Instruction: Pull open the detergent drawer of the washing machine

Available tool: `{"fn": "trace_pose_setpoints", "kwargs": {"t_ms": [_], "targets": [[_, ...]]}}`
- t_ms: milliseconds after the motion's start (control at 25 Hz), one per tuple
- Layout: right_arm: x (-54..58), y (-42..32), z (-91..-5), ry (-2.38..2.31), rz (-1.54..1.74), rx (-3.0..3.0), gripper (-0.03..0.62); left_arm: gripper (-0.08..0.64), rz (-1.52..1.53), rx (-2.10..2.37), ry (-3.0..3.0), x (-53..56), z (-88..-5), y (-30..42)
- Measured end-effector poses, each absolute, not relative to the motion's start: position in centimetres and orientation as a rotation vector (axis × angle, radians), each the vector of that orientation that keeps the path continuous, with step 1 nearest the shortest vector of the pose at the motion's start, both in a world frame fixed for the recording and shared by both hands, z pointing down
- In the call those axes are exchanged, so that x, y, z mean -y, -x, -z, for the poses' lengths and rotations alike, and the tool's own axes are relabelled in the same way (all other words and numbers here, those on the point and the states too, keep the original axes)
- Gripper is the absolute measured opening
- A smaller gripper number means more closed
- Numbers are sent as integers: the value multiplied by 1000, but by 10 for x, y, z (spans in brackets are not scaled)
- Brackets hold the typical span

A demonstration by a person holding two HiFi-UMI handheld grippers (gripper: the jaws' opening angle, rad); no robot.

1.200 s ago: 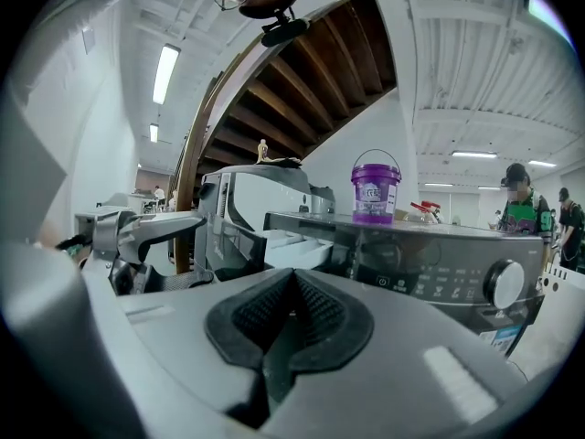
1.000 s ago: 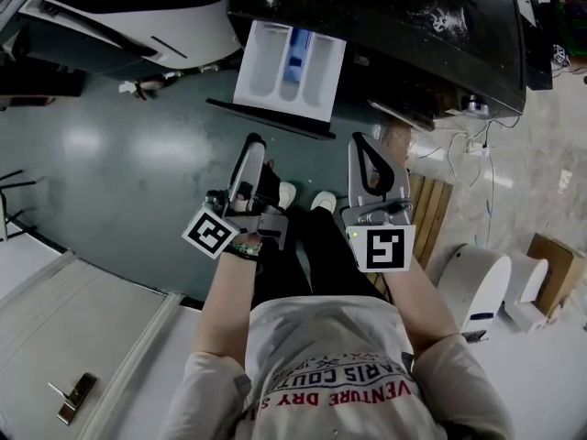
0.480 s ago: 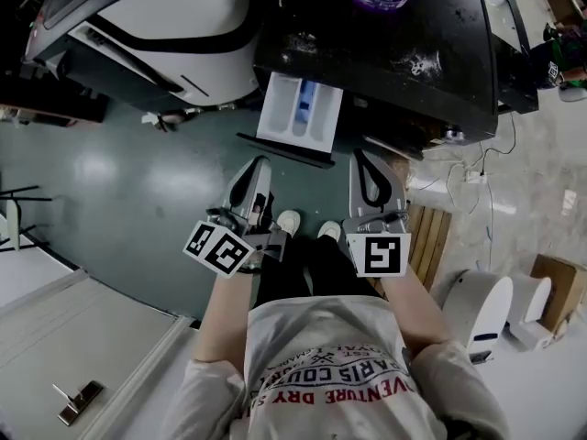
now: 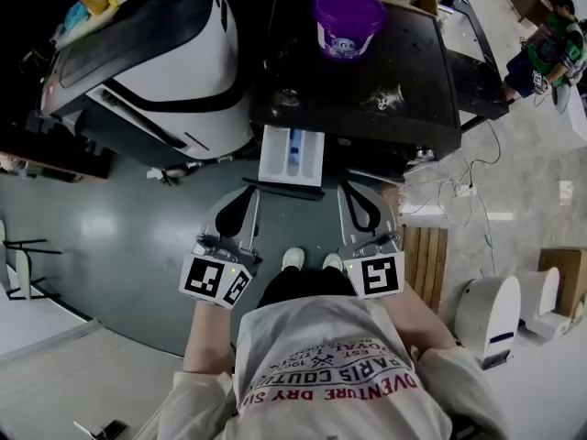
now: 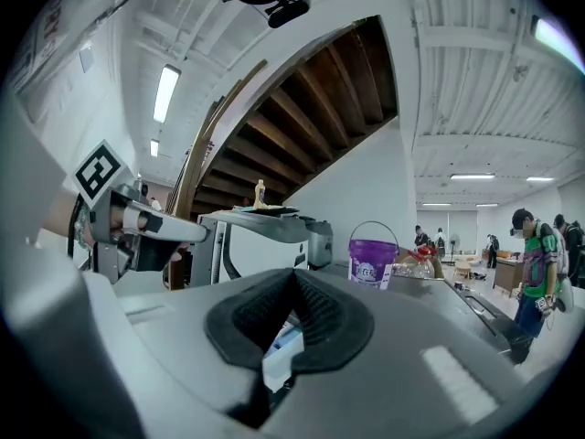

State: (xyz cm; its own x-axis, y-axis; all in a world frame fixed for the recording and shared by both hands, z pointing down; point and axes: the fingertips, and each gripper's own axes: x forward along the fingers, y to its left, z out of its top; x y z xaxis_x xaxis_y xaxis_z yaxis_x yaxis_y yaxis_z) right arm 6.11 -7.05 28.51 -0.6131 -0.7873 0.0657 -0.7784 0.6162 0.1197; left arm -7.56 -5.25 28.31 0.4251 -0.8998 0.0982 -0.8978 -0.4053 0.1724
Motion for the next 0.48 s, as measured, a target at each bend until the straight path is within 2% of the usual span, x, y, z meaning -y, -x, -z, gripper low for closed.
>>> {"fn": "trace_pose_setpoints", "kwargs": {"t_ms": [280,480], "targets": [[65,-60,-248,-1419,103,2695,2,0,-207,1584,-2641,58,-259,76],[56,-59,-240,-1422,129,2683,0,0,-204,1551,-2690,59,-247,82]]}}
